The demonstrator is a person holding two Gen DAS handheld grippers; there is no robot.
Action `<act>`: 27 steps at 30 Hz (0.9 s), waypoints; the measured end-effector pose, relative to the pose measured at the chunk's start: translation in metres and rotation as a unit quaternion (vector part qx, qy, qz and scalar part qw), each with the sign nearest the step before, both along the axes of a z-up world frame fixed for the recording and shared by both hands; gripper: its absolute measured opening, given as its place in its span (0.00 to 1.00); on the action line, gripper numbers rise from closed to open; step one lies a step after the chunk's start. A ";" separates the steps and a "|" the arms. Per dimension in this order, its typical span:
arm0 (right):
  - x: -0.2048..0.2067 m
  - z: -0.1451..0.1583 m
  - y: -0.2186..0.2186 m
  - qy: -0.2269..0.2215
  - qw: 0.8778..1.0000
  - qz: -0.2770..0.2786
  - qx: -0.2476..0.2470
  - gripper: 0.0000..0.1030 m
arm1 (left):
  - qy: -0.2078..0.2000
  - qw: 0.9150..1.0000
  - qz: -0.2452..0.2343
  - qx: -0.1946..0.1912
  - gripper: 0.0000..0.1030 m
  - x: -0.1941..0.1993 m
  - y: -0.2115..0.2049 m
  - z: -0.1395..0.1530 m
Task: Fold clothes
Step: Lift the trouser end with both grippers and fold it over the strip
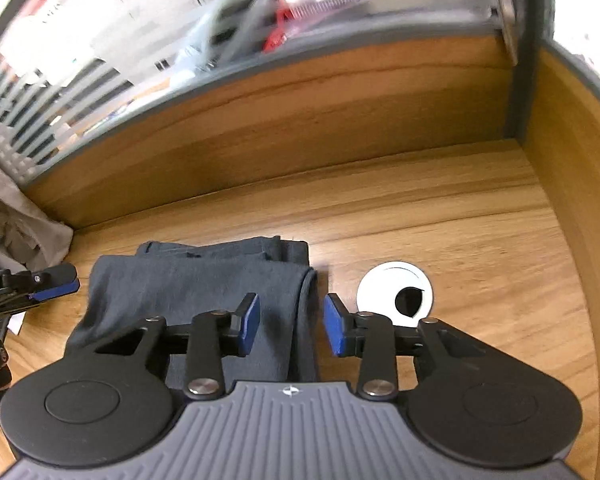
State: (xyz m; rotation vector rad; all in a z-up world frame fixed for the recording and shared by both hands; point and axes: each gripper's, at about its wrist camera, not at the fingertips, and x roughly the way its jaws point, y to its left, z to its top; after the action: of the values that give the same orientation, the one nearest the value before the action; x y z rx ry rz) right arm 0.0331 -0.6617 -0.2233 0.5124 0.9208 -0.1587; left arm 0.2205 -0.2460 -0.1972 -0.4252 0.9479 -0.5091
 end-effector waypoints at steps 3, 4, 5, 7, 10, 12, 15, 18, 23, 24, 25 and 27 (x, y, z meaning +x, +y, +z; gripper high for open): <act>0.009 -0.011 -0.003 0.006 1.000 -0.003 0.014 0.19 | 0.014 1.000 -0.009 0.008 0.49 0.004 -0.012 -0.008; 0.009 -0.013 -0.003 0.004 1.000 -0.003 0.019 0.14 | 0.017 1.000 -0.014 0.010 0.23 0.004 -0.014 -0.011; 0.008 -0.012 -0.003 0.000 1.000 -0.003 0.022 0.08 | 0.020 1.000 -0.019 0.012 0.11 0.003 -0.016 -0.013; 0.004 -0.006 -0.002 -0.014 1.000 -0.001 0.023 0.05 | -0.004 1.000 -0.021 -0.001 0.08 -0.006 -0.012 -0.008; -0.002 0.013 0.001 -0.041 0.999 0.008 0.020 0.05 | -0.029 0.999 -0.015 -0.015 0.08 -0.015 -0.003 0.006; 0.001 0.021 0.002 -0.049 0.999 0.015 0.014 0.05 | -0.029 0.999 -0.004 -0.021 0.08 -0.014 0.002 0.008; 0.015 0.024 0.002 -0.051 0.998 0.024 0.006 0.05 | -0.023 1.000 0.011 -0.018 0.08 -0.003 0.003 0.005; 0.036 0.019 0.000 -0.045 0.998 0.033 -0.002 0.05 | -0.027 0.999 0.020 -0.007 0.08 0.012 0.000 0.003; 0.075 0.009 -0.008 -0.038 0.998 0.040 -0.001 0.05 | -0.027 0.999 0.041 0.001 0.08 0.044 0.000 -0.001; 0.082 0.007 -0.008 -0.037 0.998 0.042 -0.001 0.05 | -0.026 0.999 0.045 0.002 0.08 0.050 0.000 -0.002; 0.089 0.006 -0.009 -0.036 0.998 0.044 -0.001 0.05 | -0.025 0.998 0.049 0.003 0.08 0.056 0.000 -0.003; 0.102 0.003 -0.010 -0.035 0.998 0.048 -0.002 0.05 | -0.023 0.998 0.056 0.002 0.08 0.066 0.002 -0.006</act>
State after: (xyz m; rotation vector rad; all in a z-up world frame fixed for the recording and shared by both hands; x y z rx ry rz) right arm 0.1354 -0.6716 -0.2207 0.4669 0.8738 -0.0556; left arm 0.2862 -0.2437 -0.2032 -0.4586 0.8758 -0.4130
